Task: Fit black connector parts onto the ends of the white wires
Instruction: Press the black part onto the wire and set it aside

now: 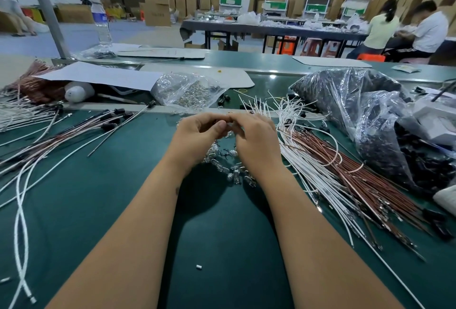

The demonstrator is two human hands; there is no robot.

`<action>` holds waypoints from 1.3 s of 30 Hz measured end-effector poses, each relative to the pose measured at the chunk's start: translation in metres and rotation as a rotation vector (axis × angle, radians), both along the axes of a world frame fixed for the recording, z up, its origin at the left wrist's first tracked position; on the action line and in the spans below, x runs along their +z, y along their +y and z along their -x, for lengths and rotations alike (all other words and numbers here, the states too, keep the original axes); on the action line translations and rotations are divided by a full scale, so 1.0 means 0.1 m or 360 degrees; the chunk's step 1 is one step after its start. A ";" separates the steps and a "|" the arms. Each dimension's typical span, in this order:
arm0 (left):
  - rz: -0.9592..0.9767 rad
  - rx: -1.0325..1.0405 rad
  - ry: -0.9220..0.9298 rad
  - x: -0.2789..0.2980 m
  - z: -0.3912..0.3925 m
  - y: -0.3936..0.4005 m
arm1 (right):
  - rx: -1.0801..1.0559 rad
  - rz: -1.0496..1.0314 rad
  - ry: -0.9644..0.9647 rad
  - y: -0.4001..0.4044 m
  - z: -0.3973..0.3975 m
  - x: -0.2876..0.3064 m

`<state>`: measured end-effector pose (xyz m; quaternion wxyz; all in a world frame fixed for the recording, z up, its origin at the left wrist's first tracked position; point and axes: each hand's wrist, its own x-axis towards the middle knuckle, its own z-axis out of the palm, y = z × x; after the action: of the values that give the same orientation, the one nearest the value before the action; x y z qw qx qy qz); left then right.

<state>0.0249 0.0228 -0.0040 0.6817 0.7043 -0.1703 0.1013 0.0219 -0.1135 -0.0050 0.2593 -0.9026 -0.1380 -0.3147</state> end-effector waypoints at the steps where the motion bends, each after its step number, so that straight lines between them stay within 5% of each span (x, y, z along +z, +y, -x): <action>1: 0.0012 0.0009 -0.0002 0.00 0.00 0.01 | -0.0013 -0.0017 -0.0009 -0.01 0.00 0.00; 7: -0.0019 0.0343 0.0006 -0.04 -0.05 0.09 | -0.0032 -0.0209 -0.0031 -0.02 0.01 -0.01; 23: 0.0294 0.0153 0.0201 0.02 0.01 0.01 | -0.0063 -0.0180 -0.0066 -0.01 0.03 0.01; 34: 0.0132 0.0198 0.0130 -0.01 0.01 0.05 | -0.0094 0.0133 -0.0105 0.00 0.04 0.03; 39: 0.0235 0.0228 0.0202 -0.01 0.01 0.03 | 0.0025 -0.0016 -0.0126 0.03 0.05 0.05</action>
<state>0.0244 0.0259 -0.0045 0.7322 0.6675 -0.0682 0.1171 0.0174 -0.1103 -0.0001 0.2608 -0.8870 -0.1534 -0.3488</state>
